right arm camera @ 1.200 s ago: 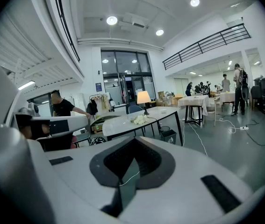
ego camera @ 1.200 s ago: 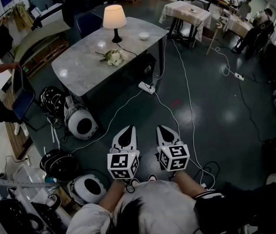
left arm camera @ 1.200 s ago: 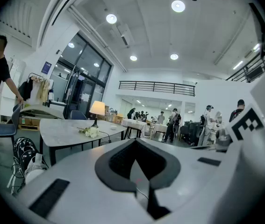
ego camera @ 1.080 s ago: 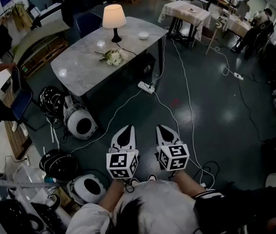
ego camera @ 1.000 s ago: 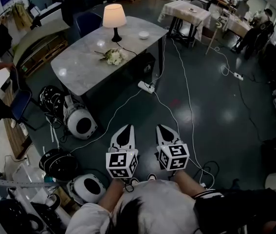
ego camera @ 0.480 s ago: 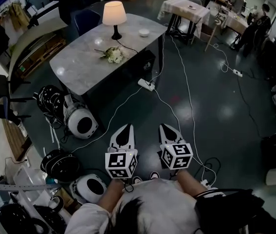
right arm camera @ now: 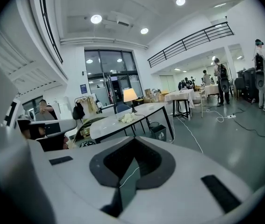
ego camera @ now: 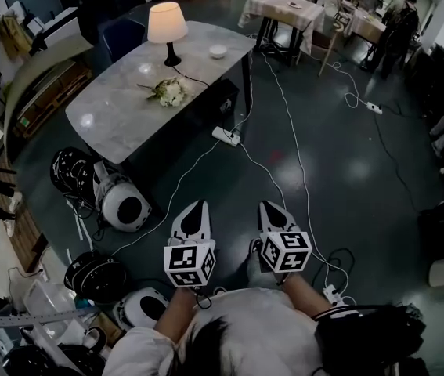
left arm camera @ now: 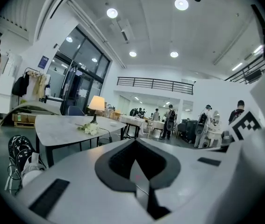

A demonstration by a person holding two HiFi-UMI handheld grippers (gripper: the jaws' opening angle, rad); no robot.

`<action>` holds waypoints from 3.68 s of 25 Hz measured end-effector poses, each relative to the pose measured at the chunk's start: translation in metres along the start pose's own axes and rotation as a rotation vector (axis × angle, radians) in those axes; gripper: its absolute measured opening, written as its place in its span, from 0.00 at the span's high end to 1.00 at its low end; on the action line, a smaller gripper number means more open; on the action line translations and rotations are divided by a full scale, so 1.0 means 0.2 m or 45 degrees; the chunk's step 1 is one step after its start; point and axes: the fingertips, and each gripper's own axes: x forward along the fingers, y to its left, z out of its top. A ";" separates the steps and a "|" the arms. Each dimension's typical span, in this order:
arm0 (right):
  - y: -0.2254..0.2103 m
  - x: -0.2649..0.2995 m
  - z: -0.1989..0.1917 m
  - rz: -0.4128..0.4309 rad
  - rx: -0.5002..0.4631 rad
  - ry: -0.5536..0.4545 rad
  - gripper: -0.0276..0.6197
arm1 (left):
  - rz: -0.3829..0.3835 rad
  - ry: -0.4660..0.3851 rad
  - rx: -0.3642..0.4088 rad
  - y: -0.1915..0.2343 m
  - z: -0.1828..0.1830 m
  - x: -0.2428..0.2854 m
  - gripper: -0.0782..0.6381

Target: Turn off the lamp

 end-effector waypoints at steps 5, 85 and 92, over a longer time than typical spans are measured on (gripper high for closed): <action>-0.17 0.14 0.06 0.016 -0.021 0.023 0.96 | 0.016 -0.003 -0.012 -0.02 0.00 0.23 0.90; -1.19 1.93 0.90 0.491 -0.239 0.293 0.96 | 0.433 0.023 -0.224 0.27 0.20 2.36 0.90; -1.13 2.18 1.02 0.590 -0.304 0.311 0.96 | 0.530 -0.023 -0.247 0.46 0.27 2.50 0.90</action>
